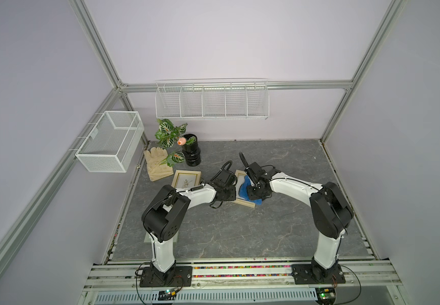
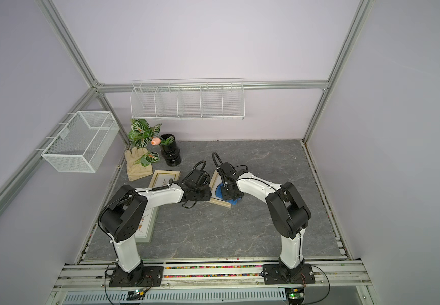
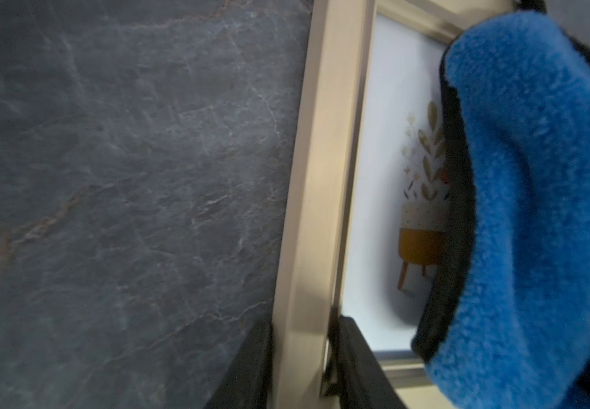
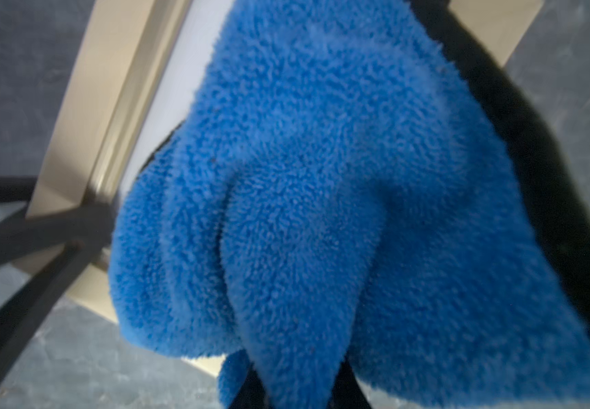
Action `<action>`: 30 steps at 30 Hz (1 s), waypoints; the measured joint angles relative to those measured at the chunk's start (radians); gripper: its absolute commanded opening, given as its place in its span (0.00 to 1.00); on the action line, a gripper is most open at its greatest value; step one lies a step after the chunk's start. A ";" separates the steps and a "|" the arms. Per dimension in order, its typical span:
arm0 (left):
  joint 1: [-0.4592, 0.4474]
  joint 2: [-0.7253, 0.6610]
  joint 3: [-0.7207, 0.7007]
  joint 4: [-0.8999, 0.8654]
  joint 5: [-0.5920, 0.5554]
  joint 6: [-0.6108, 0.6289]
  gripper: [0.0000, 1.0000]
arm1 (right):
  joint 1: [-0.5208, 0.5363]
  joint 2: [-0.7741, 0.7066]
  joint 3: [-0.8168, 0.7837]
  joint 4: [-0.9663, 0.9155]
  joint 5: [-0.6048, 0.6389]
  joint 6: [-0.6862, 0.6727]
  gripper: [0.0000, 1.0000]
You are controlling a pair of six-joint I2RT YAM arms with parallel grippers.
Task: Wipe the picture frame with a cloth
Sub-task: Wipe the dirt from the picture frame.
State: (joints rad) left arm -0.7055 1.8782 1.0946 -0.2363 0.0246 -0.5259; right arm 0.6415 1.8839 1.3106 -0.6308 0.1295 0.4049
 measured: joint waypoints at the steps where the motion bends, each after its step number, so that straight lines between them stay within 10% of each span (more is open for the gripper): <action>1: 0.000 0.000 0.000 0.000 0.002 0.000 0.33 | -0.008 0.005 0.007 -0.004 -0.006 0.000 0.11; 10: 0.000 -0.001 -0.006 0.008 0.014 -0.003 0.33 | -0.134 0.176 0.243 -0.029 0.002 -0.018 0.09; 21: 0.000 -0.005 -0.015 0.023 0.014 -0.016 0.33 | -0.037 -0.014 -0.024 0.026 -0.029 0.016 0.11; 30: -0.003 -0.004 -0.014 0.023 0.011 -0.020 0.33 | -0.141 0.128 0.176 -0.019 -0.048 -0.002 0.10</action>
State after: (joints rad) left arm -0.7082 1.8744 1.0801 -0.2138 0.0357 -0.5457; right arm 0.5003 2.0121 1.4868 -0.6498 0.0814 0.4034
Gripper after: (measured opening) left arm 0.333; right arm 0.163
